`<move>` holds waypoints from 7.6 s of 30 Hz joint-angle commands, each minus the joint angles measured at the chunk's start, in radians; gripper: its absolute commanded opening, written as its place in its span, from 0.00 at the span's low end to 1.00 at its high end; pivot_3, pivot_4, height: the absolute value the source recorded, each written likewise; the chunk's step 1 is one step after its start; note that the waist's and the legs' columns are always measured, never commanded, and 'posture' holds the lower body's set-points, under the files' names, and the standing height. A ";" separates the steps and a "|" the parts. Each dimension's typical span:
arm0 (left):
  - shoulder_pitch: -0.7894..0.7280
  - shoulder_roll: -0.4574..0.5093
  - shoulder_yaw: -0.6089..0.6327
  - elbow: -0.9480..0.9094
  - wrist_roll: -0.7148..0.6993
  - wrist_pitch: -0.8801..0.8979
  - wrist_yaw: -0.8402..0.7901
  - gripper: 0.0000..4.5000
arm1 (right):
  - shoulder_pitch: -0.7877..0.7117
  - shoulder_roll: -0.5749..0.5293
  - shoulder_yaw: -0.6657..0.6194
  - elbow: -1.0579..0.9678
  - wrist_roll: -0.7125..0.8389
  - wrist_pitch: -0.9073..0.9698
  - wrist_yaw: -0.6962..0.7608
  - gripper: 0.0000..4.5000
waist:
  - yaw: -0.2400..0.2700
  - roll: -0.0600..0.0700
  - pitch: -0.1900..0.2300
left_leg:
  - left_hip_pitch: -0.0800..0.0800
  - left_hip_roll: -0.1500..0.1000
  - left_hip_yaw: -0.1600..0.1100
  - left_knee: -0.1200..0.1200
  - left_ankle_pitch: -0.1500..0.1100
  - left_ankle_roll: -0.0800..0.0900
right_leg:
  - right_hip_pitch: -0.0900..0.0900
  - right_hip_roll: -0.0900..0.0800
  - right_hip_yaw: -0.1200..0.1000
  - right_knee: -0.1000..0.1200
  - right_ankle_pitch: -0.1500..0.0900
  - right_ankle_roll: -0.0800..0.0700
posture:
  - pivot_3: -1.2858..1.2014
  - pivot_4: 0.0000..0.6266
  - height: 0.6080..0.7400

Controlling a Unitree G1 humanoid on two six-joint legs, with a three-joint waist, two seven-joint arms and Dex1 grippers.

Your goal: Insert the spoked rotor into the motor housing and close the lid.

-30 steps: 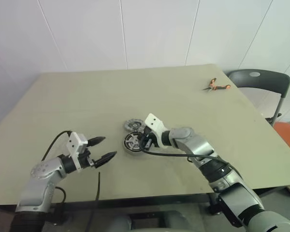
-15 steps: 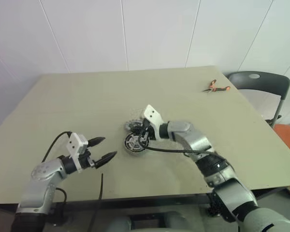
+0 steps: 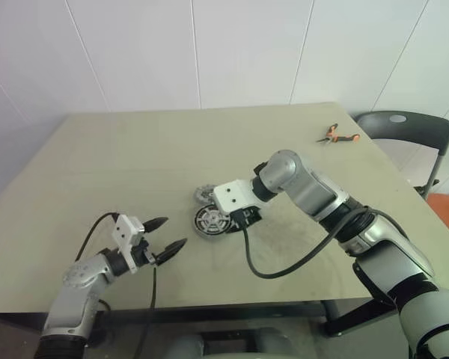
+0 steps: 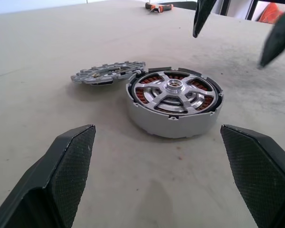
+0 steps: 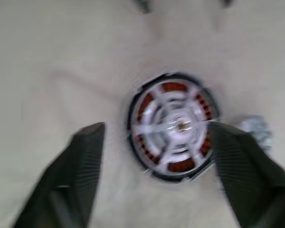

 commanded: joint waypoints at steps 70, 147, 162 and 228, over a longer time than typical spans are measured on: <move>0.059 -0.024 -0.001 -0.064 0.000 -0.032 0.085 1.00 | 0.108 0.132 -0.078 -0.148 -0.022 0.846 -0.022 0.02 | 0.019 -0.001 -0.001 | -0.003 -0.001 -0.001 0.001 0.000 0.000 | -0.004 -0.001 0.000 0.001 0.000 -0.001 | 0.52 0.00 1.00; 0.017 0.073 0.084 -0.040 -0.023 -0.030 0.030 1.00 | 0.005 0.002 -0.271 0.173 0.194 0.464 -0.390 0.00 | -0.025 0.001 0.001 | -0.012 0.003 -0.006 0.000 0.001 -0.004 | -0.025 -0.003 -0.017 -0.001 0.017 -0.012 | 0.52 0.00 1.00; -0.137 0.067 0.016 0.017 -0.011 -0.030 -0.042 1.00 | 0.248 -0.246 -0.586 -0.062 0.963 1.423 -0.192 0.66 | 0.028 0.000 0.001 | -0.013 0.002 -0.006 0.002 0.001 -0.004 | -0.024 -0.004 -0.017 -0.003 0.017 -0.012 | 0.52 0.00 1.00; -0.276 0.063 -0.147 0.147 0.065 0.101 -0.154 0.00 | 0.453 0.222 -0.799 0.085 2.110 1.071 -2.161 1.00 | -0.039 0.010 0.005 | 0.003 0.024 0.023 0.001 -0.006 0.011 | -0.010 0.017 0.000 -0.016 0.024 -0.012 | 0.52 0.00 1.00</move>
